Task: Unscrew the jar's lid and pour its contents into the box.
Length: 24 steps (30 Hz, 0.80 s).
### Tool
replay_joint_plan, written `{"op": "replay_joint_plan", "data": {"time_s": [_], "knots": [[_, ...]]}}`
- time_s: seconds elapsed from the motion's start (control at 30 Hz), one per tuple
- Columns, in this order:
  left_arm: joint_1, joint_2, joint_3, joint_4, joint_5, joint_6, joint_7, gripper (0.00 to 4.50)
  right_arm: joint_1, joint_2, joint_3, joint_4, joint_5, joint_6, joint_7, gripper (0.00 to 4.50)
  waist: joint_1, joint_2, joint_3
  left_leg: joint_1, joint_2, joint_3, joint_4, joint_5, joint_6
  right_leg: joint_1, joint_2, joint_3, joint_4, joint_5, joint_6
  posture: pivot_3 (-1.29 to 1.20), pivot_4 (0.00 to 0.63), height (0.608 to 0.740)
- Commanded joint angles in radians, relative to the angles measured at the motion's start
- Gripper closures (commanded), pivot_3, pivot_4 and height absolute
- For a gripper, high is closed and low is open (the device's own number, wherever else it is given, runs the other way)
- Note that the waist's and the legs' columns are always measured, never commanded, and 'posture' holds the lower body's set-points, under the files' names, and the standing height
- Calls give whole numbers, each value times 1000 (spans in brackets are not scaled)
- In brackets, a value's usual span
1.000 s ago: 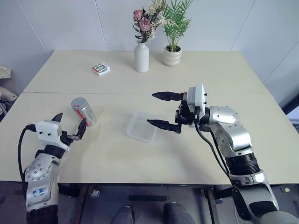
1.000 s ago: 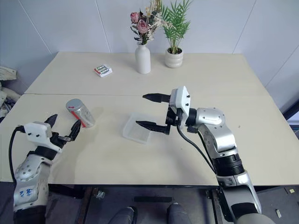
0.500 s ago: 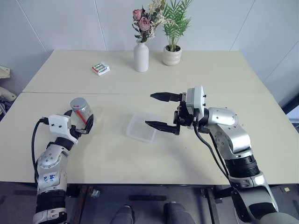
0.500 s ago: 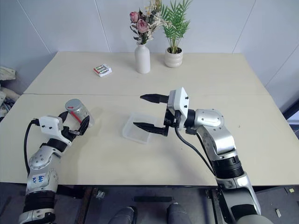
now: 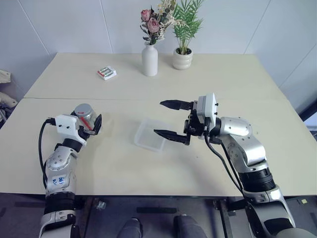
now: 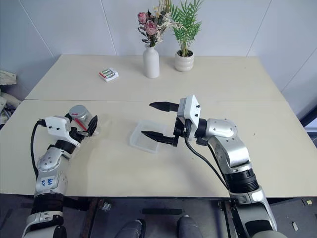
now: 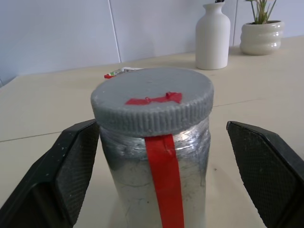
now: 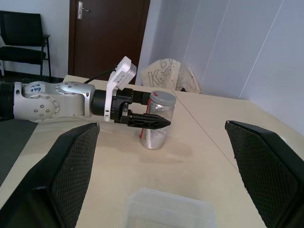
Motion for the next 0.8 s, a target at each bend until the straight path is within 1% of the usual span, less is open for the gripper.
{"op": "replay_joint_plan", "data": {"time_s": [0.03,0.17,0.2,0.33,0.47,0.6,0.67,0.73,0.8], "knots": [[-1,11,9,7,7,-22,16,949,1,7,-5,-47,17,-4,-9,0,0,0,0,0,0,0,0,0,0,0,0,0,0,0,0,0,150,740],[6,17,12,15,6,-24,17,2149,-3,6,-7,-41,16,-8,-12,0,0,0,0,0,0,0,0,0,0,0,0,0,0,0,0,0,150,740],[7,16,13,18,5,-23,19,2231,-5,6,-7,-39,15,-9,-13,0,0,0,0,0,0,0,0,0,0,0,0,0,0,0,0,0,150,740],[6,16,13,27,0,-20,19,2231,-10,8,-7,-31,14,-10,-14,0,0,0,0,0,0,0,0,0,0,0,0,0,0,0,0,0,150,740],[29,7,-15,-72,-33,0,-39,2231,-14,10,-9,-41,25,7,-21,0,0,0,0,0,0,0,0,0,0,0,0,0,0,0,0,0,150,740],[71,31,-63,-263,-127,59,-188,2231,-35,30,-30,-95,91,110,-77,0,1,0,0,-1,0,-1,-1,0,0,-1,-1,0,-1,0,0,0,150,740],[93,60,-84,-346,-176,105,-268,2231,-55,43,-38,-133,130,178,-120,0,-1,0,0,-2,1,-1,-1,0,0,-2,-6,0,-1,0,0,0,150,740],[103,100,-105,-418,-216,156,-337,2231,-76,58,-39,-176,173,249,-167,0,-3,0,0,-2,1,-2,-2,0,0,-3,-6,1,0,0,0,0,150,740],[92,133,-121,-474,-268,222,-392,2231,-93,64,-23,-208,175,297,-208,0,-2,0,0,-2,1,-2,-3,0,-1,-3,-5,1,0,0,0,0,150,740]]}}
